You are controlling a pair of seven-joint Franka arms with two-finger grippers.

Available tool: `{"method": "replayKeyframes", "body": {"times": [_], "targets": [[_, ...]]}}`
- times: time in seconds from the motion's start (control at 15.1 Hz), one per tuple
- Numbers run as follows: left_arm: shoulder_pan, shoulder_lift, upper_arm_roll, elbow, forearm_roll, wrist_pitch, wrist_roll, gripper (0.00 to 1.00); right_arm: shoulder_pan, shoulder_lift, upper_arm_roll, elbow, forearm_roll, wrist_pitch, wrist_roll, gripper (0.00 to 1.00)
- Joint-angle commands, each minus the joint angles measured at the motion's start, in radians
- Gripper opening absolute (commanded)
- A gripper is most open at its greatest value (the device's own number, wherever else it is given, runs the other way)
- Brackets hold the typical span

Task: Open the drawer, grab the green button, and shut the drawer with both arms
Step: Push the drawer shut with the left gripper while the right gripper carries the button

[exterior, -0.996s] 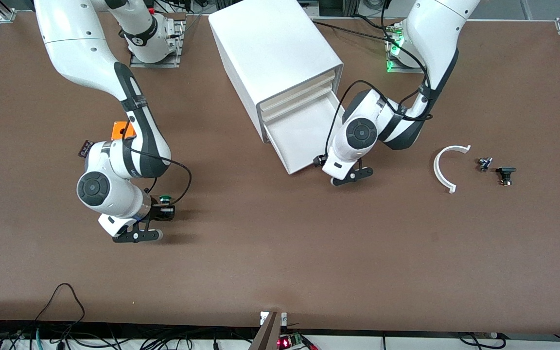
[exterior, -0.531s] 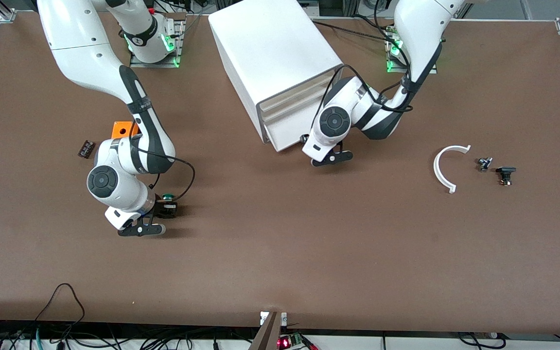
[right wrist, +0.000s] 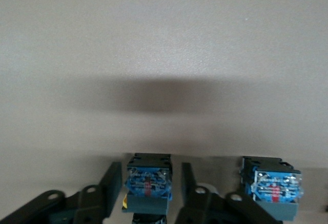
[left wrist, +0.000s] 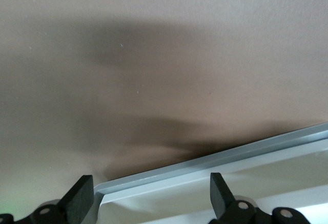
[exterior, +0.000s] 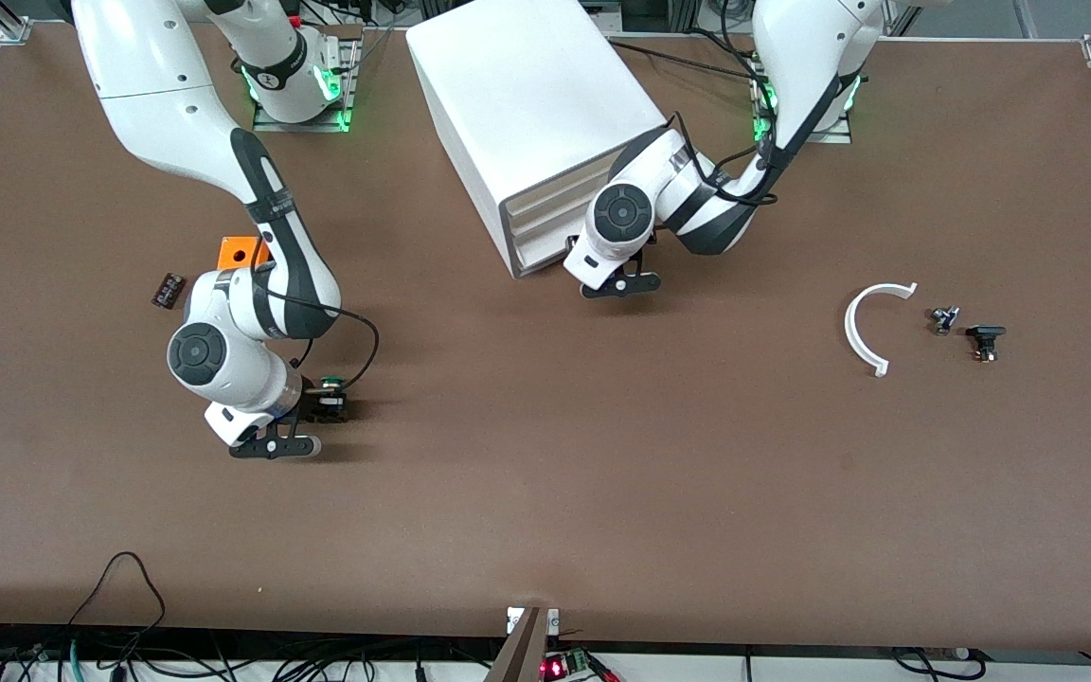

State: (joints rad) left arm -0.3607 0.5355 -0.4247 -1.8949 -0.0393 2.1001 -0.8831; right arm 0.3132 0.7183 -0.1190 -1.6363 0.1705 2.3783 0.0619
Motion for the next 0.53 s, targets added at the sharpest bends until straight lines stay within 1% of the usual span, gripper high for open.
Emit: {"method": "replayKeyframes", "body": {"times": [0.0,0.2,0.33,0.46], "targets": [[0.012,-0.006,-0.037,-0.016,-0.007,-0.009,-0.011,1.0,-0.014,-0.046,0.004,-0.019,0.021,0.001,-0.024,1.0],[0.002,-0.006,-0.04,-0.016,-0.025,-0.009,-0.013,1.0,-0.042,-0.101,-0.002,-0.002,0.015,-0.051,-0.036,1.0],[0.012,-0.006,-0.072,-0.016,-0.033,-0.009,-0.011,1.0,-0.048,-0.147,-0.027,-0.007,0.009,-0.103,-0.079,1.0],[0.011,-0.008,-0.086,-0.021,-0.034,-0.009,-0.014,1.0,-0.048,-0.193,-0.063,-0.01,0.004,-0.177,-0.094,1.0]]}}
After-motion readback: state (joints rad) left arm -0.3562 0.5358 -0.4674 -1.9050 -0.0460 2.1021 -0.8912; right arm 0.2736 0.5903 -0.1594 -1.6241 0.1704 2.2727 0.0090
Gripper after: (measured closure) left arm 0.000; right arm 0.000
